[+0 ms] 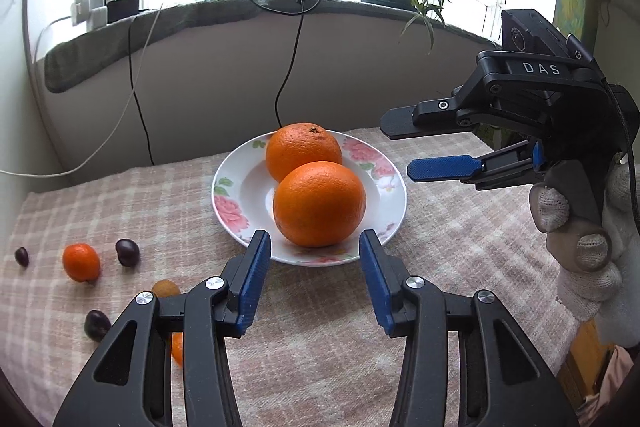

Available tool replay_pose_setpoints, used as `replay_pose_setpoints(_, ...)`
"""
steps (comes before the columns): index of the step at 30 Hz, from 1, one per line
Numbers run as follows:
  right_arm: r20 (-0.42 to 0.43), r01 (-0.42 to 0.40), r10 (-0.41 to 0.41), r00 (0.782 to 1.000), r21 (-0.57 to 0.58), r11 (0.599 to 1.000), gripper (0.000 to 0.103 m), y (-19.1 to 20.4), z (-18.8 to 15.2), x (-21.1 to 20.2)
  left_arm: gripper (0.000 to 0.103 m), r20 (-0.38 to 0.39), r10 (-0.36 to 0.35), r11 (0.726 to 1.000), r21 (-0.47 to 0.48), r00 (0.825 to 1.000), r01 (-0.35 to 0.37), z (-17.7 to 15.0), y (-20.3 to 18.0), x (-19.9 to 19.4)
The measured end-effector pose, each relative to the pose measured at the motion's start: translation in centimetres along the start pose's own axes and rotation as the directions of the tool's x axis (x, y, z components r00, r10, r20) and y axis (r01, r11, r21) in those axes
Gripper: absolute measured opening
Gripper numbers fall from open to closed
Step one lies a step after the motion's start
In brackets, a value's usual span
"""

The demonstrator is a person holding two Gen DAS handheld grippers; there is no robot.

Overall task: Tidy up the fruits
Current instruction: 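Withdraw the right tool from the bowl toward the small fruits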

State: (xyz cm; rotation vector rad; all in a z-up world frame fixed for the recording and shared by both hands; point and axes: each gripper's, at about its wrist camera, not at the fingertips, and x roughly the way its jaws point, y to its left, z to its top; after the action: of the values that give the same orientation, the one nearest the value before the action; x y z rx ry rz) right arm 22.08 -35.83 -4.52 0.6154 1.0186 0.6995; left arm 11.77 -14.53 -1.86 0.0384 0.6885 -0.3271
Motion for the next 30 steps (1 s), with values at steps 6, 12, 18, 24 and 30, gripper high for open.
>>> replay_pose_setpoints(6,0.019,0.056,-0.056,0.998,-0.03,0.998,0.078,0.0,-0.7,-0.6,0.056,-0.011,0.018,1.0,-0.022,1.0,-0.018,-0.9,1.3,-1.0)
replay_pose_setpoints(12,0.053,0.174,-0.169,0.984,-0.129,0.976,0.085,1.4,-1.6,-1.2,0.07,-0.024,0.03,0.998,-0.053,0.999,-0.032,-2.1,2.9,-2.4)
replay_pose_setpoints(18,0.152,0.323,-0.287,0.946,-0.336,0.885,0.097,4.8,-3.9,-1.7,0.07,-0.034,0.069,0.995,-0.069,0.997,-0.071,-4.3,4.9,-4.5)
replay_pose_setpoints(24,0.201,0.386,-0.329,0.923,-0.49,0.782,0.099,7.9,-7.2,-0.4,0.07,-0.046,0.121,0.985,-0.122,0.992,-0.126,-6.3,8.0,-6.8)
replay_pose_setpoints(30,0.184,0.349,-0.297,0.937,-0.527,0.775,0.099,9.4,-9.6,1.0,0.07,-0.071,0.175,0.967,-0.174,0.982,-0.185,-7.8,10.9,-7.5)
